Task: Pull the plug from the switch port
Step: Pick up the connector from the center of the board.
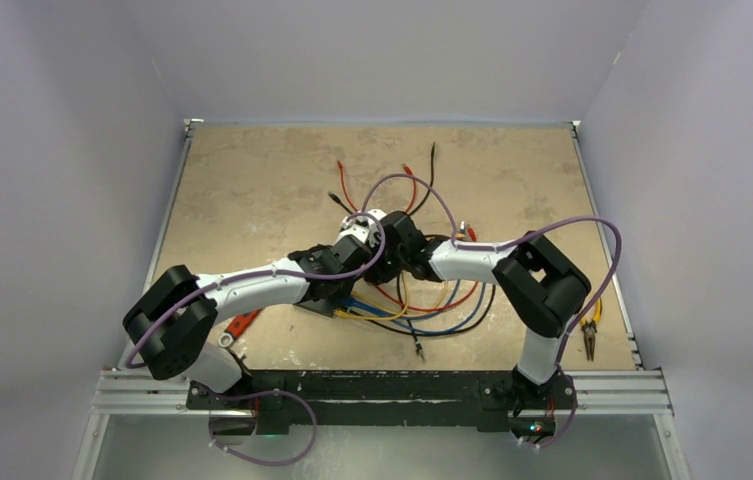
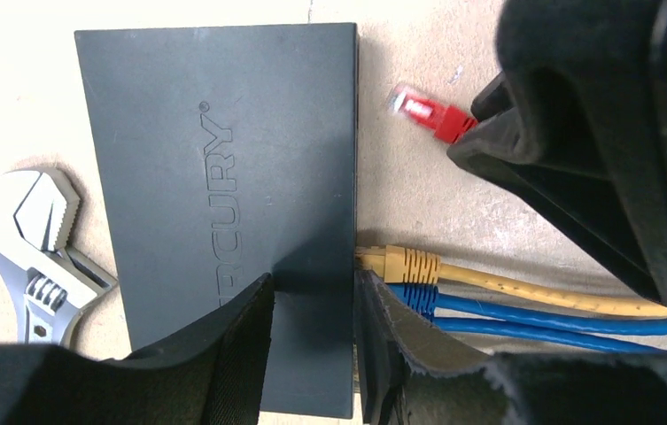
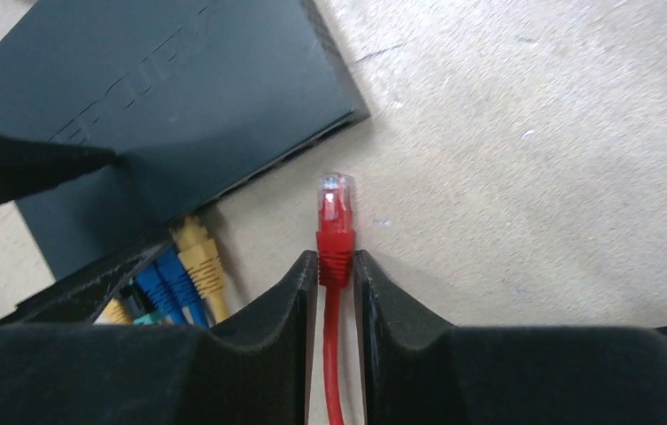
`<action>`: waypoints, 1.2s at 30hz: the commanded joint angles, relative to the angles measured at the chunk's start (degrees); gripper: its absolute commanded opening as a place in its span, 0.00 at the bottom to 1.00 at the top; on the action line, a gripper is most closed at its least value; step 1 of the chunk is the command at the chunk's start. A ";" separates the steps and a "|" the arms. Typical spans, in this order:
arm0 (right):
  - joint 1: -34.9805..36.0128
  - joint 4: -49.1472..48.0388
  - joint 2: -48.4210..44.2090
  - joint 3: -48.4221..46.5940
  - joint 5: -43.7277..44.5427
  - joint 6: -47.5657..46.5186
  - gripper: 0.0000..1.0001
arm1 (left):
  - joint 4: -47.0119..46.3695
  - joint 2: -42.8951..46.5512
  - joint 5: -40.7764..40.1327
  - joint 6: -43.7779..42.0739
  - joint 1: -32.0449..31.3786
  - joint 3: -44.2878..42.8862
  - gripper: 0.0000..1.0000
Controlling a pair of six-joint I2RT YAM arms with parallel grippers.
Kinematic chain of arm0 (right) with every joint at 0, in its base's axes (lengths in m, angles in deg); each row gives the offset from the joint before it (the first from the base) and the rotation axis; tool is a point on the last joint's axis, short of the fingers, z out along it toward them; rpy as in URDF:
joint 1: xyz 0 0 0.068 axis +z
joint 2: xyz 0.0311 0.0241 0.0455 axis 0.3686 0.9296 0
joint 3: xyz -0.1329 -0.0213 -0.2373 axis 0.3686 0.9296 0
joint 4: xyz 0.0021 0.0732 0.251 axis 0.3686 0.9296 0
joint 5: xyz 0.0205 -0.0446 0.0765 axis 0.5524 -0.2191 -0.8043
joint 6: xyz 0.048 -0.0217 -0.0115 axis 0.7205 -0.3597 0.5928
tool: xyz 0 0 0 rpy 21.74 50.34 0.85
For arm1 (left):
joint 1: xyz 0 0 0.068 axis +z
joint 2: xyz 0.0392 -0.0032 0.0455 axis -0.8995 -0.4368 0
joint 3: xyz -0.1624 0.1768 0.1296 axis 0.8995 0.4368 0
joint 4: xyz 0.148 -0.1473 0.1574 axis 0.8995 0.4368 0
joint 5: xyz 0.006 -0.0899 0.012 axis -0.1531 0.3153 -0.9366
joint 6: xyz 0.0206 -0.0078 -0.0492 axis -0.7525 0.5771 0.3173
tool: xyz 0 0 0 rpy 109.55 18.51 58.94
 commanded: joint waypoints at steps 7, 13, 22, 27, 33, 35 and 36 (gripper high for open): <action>3.96 6.86 2.90 -0.42 14.15 -1.32 0.00 | 1.44 -2.16 1.15 0.50 0.97 1.62 0.37; 3.88 7.60 -0.43 -1.94 8.08 0.34 0.00 | 1.35 -2.05 1.30 0.50 0.94 1.58 0.37; 0.54 5.91 -6.31 -4.63 0.18 2.57 0.00 | 1.17 -2.05 1.59 0.53 0.94 1.66 0.37; -3.25 3.91 -10.80 -4.90 -4.11 4.09 0.00 | 1.10 -2.13 1.68 0.42 0.95 1.57 0.37; -8.38 0.82 -17.64 -4.94 -7.91 6.35 0.00 | 1.01 -2.14 1.66 0.36 0.98 1.62 0.37; -9.12 0.15 -19.98 -5.29 -7.56 7.15 0.00 | 0.94 -2.27 1.68 0.30 0.98 1.61 0.37; -9.42 0.15 -21.23 -5.69 -7.24 7.31 0.00 | 0.83 -2.37 1.74 0.26 0.96 1.58 0.37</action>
